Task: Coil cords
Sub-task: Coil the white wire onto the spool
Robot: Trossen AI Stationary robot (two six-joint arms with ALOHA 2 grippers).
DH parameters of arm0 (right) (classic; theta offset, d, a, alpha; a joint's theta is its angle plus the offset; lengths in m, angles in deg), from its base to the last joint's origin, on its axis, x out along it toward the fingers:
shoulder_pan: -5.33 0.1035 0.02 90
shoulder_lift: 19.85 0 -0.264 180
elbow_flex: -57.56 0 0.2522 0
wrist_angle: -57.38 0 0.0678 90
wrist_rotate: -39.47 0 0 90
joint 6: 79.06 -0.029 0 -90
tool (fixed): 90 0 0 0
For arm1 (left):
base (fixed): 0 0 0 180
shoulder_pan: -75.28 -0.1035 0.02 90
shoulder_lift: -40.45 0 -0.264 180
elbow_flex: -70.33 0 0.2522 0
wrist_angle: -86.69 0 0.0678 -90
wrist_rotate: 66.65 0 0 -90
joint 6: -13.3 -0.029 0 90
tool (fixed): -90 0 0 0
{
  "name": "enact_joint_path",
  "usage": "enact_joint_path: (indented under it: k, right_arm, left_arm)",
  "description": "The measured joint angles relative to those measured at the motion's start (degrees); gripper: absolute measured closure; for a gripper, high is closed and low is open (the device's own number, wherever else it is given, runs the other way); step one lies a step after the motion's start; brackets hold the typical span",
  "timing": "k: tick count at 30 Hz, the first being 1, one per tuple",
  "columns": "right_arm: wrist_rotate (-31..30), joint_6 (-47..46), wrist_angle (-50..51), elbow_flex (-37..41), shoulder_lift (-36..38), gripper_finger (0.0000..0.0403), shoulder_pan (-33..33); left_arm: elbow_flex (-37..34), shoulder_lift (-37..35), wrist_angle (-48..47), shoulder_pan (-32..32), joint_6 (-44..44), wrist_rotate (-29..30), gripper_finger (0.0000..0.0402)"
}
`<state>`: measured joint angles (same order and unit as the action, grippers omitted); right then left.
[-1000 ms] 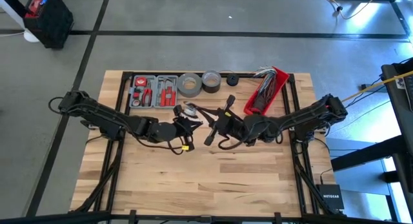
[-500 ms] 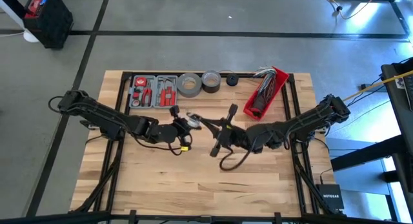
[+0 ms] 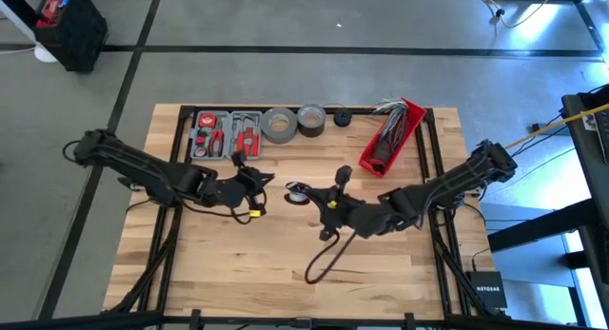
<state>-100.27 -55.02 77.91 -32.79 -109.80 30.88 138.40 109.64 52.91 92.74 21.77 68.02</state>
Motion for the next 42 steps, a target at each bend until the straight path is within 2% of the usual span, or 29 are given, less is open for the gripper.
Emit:
enact_joint_path:
  k: [9, 14, 19, 32, 42]
  right_arm:
    - [-1.6, -6.0, 8.5, 0.1, -4.1, 0.0397, -3.5]
    - [-5.3, -6.1, 8.6, 0.2, -7.5, 0.0397, -6.4]
    - [-6.7, -7.3, 6.5, 0.2, -10.1, 0.0397, -9.0]
    - [-3.0, -12.1, -1.3, 0.2, -11.3, 0.0397, -10.3]
    - [2.4, -14.7, -6.7, 0.3, -10.7, 0.0397, -10.3]
  left_arm:
    - [0.0, -2.5, -0.6, 0.1, 2.0, -1.6, 0.0401]
    - [0.1, -2.4, -0.2, 0.6, 3.5, -4.7, 0.0401]
    - [0.1, -1.4, 4.5, 1.7, 3.1, -5.0, 0.0401]
    - [0.2, 7.7, 19.5, 1.5, -0.6, -5.0, 0.0401]
    - [0.2, 11.5, 19.1, -1.3, -0.1, -5.1, 0.0401]
